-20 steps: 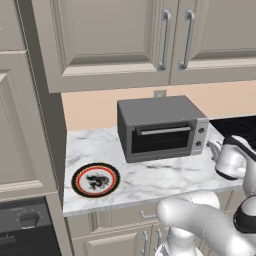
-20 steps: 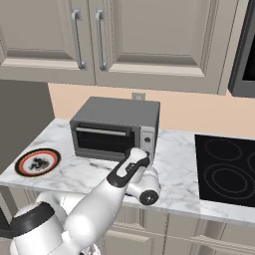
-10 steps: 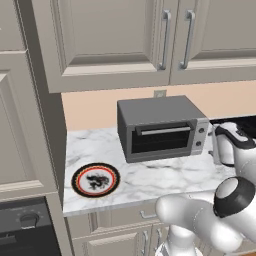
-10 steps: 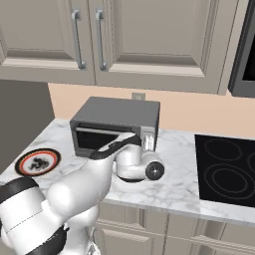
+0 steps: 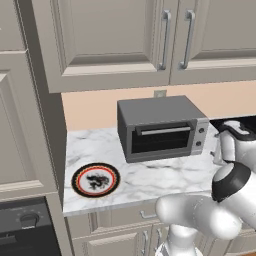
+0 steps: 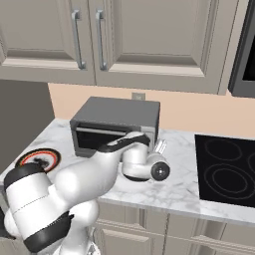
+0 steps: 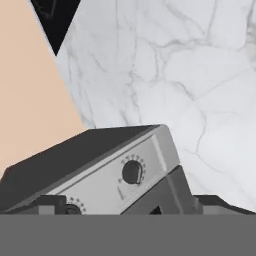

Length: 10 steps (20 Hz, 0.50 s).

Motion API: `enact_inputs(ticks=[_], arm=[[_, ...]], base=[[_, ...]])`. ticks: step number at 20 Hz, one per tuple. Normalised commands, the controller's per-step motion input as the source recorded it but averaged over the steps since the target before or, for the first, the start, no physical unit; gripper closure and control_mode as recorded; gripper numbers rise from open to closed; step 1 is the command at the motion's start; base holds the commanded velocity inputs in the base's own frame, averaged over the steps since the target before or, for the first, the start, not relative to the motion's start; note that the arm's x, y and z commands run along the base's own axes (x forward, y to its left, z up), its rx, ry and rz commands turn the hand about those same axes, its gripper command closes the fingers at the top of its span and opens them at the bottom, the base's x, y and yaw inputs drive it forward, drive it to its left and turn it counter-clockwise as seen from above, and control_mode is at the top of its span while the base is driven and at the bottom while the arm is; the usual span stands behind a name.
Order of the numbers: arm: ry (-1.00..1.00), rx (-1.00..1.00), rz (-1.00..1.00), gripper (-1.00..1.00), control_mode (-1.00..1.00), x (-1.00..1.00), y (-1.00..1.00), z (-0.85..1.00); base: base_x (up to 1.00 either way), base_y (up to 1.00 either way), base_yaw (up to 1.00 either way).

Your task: Pull the toaster oven rack outwards. Pick up the baguette from the plate and place it on the toaster oven rack. Close the toaster oven door fully and set the temperature to the lowest setting.

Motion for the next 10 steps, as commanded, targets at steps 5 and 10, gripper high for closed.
enact_inputs(ticks=[5, 10], arm=[[-0.12, 0.06, -0.19, -1.0, -1.0, 0.0, 0.63, -0.19], [-0.11, 0.01, -0.2, -1.0, -1.0, 0.12, 0.18, -0.19]], base=[[0.0, 0.0, 0.0], [0.0, 0.0, 0.0]])
